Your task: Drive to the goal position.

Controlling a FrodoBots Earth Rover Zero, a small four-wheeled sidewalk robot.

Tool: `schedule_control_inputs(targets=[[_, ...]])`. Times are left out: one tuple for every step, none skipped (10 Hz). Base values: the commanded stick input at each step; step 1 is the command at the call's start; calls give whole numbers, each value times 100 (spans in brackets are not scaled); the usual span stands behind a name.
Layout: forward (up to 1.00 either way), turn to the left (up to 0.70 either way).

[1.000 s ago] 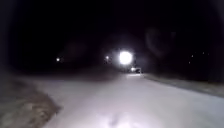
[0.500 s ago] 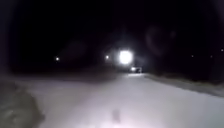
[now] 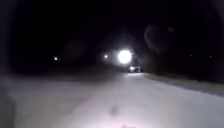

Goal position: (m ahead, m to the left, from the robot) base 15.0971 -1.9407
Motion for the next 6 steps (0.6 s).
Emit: schedule_control_inputs(targets=[[100, 0], [100, 0], [100, 0], [100, 0], [100, 0], [100, 0]])
